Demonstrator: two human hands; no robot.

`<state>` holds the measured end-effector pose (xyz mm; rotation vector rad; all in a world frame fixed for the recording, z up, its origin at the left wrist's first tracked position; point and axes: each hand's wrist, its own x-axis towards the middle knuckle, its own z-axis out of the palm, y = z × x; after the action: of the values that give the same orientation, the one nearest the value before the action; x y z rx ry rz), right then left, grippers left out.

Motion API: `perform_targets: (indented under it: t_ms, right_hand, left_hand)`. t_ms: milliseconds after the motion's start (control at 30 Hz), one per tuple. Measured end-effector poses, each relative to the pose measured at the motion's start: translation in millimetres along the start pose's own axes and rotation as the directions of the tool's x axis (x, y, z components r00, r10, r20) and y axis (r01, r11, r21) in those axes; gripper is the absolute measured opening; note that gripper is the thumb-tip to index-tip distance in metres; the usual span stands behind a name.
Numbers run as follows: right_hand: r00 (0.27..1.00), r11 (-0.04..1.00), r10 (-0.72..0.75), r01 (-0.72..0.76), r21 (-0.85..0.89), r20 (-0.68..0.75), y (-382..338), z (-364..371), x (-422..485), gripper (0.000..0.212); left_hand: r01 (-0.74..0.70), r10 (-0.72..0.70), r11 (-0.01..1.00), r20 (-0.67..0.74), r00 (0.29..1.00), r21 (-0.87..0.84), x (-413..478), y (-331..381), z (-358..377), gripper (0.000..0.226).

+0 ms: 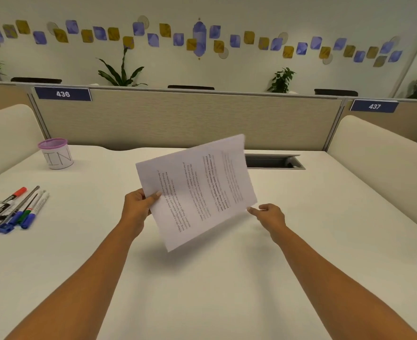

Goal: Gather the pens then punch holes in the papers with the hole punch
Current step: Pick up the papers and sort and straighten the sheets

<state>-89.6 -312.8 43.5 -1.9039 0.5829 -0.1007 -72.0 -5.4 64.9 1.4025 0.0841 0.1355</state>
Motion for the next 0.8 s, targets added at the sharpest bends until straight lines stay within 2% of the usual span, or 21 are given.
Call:
perform_targets:
  t_ms: [100,200,267,367,400,500,667,800]
  right_hand:
    - [0.986,0.997,0.046,-0.054,0.049,0.158,-6.9,8.6,-5.6,0.058]
    - [0.935,0.967,0.070,-0.149,0.206,0.348,-18.6,19.2,-13.7,0.045]
    - [0.921,0.920,0.037,-0.184,0.346,0.388,-25.3,26.2,-16.5,0.034]
    - [0.953,0.825,-0.027,-0.150,0.544,0.303,-32.6,31.6,-16.2,0.014]
    - [0.961,0.814,-0.051,-0.117,0.569,0.272,-34.4,31.4,-15.0,0.014]
    - [0.964,0.823,-0.147,-0.006,0.569,0.222,-40.1,24.8,-12.0,0.028]
    - [0.955,0.826,-0.259,0.140,0.546,0.147,-53.3,11.3,-8.7,0.029]
    - [0.934,0.817,-0.345,0.250,0.519,0.094,-64.1,8.2,-10.1,0.028]
  left_hand:
    - [0.018,-0.019,0.996,-0.018,1.000,-0.088,-1.8,-2.7,7.6,0.021]
    - [0.036,-0.040,0.986,-0.025,0.999,-0.165,-4.3,-5.9,17.1,0.021]
    - [0.052,-0.057,0.977,-0.020,0.998,-0.209,-6.5,-8.1,22.7,0.021]
    - [0.061,-0.059,0.969,0.016,0.998,-0.240,-8.9,-10.4,25.2,0.022]
    - [0.060,-0.054,0.970,0.032,0.998,-0.235,-9.1,-10.9,24.1,0.022]
    - [0.046,-0.039,0.980,0.044,0.998,-0.195,-7.1,-9.5,17.6,0.026]
    - [0.038,-0.033,0.992,0.048,0.998,-0.118,-2.8,-1.8,10.3,0.031]
    - [0.045,-0.050,0.996,0.063,0.997,0.078,0.9,6.8,12.4,0.037]
